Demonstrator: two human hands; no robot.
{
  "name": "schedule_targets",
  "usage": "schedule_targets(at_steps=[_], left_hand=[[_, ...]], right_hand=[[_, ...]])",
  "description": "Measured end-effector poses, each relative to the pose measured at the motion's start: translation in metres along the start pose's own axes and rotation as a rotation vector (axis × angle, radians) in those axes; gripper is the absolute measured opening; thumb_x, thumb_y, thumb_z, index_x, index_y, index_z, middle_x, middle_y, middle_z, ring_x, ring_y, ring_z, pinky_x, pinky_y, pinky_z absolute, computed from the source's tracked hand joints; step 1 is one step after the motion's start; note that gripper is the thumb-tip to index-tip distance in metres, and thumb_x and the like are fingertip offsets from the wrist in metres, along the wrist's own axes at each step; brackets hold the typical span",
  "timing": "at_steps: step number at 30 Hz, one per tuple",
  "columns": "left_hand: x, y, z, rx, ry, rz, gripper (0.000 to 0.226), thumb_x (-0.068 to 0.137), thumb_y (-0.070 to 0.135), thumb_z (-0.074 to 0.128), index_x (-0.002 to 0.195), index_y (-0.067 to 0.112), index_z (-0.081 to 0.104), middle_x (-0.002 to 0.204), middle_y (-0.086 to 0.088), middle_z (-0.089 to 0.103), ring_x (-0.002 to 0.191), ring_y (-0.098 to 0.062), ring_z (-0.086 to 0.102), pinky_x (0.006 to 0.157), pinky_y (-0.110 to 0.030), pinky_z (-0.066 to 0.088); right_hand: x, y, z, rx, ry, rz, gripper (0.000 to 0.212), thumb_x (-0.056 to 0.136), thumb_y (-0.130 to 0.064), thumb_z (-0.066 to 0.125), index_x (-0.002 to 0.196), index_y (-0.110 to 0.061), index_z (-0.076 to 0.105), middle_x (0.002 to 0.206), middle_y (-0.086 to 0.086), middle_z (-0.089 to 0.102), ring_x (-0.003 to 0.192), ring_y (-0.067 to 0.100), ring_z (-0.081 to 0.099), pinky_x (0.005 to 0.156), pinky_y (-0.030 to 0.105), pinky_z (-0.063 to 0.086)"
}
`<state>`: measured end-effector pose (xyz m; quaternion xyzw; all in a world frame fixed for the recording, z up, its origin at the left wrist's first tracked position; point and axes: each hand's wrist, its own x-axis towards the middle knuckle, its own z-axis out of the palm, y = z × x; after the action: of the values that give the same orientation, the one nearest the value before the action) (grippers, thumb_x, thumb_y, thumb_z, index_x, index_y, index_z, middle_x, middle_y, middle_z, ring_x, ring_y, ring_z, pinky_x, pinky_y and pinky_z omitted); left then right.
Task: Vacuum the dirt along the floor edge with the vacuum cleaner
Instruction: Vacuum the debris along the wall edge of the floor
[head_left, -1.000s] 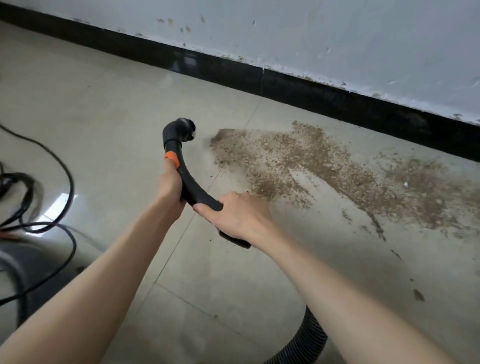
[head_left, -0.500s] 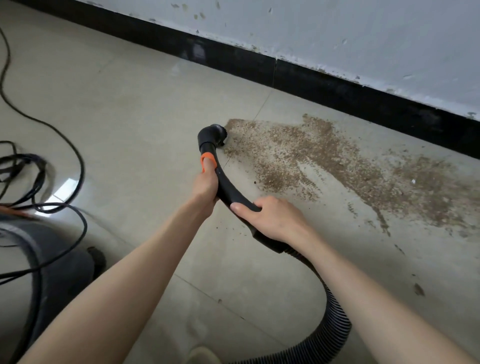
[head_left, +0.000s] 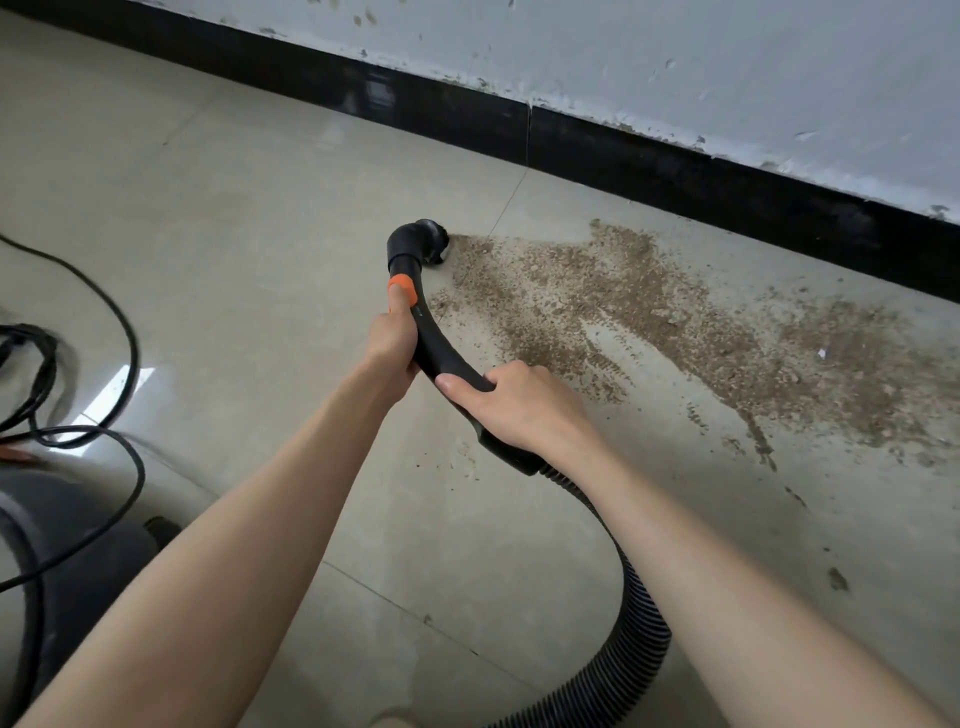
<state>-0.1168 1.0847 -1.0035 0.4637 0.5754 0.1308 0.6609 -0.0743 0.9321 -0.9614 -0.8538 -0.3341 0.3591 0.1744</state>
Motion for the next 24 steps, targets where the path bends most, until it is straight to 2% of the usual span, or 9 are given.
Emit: schedule_targets(at_steps=[3,6,10,14,20,24], left_hand=[[0.003,0.004,0.006,0.011,-0.020,0.013,0.054,0.095,0.055,0.041,0.114,0.005,0.049,0.088,-0.003,0.056,0.078,-0.016,0.057,0.062,-0.029,0.047],[0.003,0.002,0.014,0.032,-0.036,0.026,0.053,0.096,0.055,0.040,0.113,0.005,0.049,0.088,-0.004,0.056,0.078,-0.017,0.056,0.064,-0.029,0.048],[-0.001,-0.005,0.024,0.041,-0.056,0.026,0.048,0.096,0.053,0.041,0.105,0.006,0.050,0.083,-0.003,0.055,0.074,-0.017,0.055,0.061,-0.028,0.047],[-0.004,-0.004,0.036,0.040,-0.105,0.034,0.045,0.096,0.052,0.040,0.100,0.008,0.052,0.083,-0.005,0.055,0.074,-0.018,0.055,0.063,-0.029,0.048],[-0.008,-0.008,0.058,0.097,-0.161,0.049,0.044,0.096,0.053,0.040,0.091,0.011,0.052,0.078,-0.004,0.054,0.071,-0.018,0.055,0.063,-0.031,0.048],[-0.012,-0.011,0.075,0.162,-0.190,0.060,0.045,0.095,0.055,0.038,0.088,0.013,0.053,0.077,-0.003,0.053,0.070,-0.018,0.054,0.066,-0.033,0.047]], right_hand=[[0.002,0.002,-0.003,0.018,0.009,0.013,0.062,0.087,-0.076,0.037,0.067,-0.019,0.050,0.072,-0.001,0.066,0.066,0.019,0.062,0.055,0.030,0.040],[0.000,0.008,-0.005,0.037,0.014,0.024,0.061,0.087,-0.076,0.037,0.070,-0.019,0.051,0.076,-0.001,0.070,0.070,0.020,0.065,0.060,0.030,0.047],[-0.008,0.018,-0.003,0.041,0.053,0.049,0.059,0.087,-0.076,0.038,0.069,-0.021,0.047,0.076,-0.001,0.068,0.072,0.021,0.064,0.057,0.030,0.041],[-0.012,0.025,-0.009,0.040,0.086,0.072,0.060,0.087,-0.075,0.039,0.065,-0.020,0.045,0.067,-0.003,0.062,0.063,0.015,0.058,0.051,0.029,0.033],[-0.017,0.043,-0.014,0.076,0.094,0.126,0.059,0.088,-0.075,0.038,0.068,-0.020,0.048,0.073,-0.002,0.068,0.069,0.019,0.063,0.056,0.029,0.040],[-0.022,0.056,-0.018,0.083,0.131,0.162,0.058,0.088,-0.073,0.038,0.065,-0.020,0.047,0.064,-0.004,0.063,0.060,0.015,0.059,0.051,0.028,0.035]])
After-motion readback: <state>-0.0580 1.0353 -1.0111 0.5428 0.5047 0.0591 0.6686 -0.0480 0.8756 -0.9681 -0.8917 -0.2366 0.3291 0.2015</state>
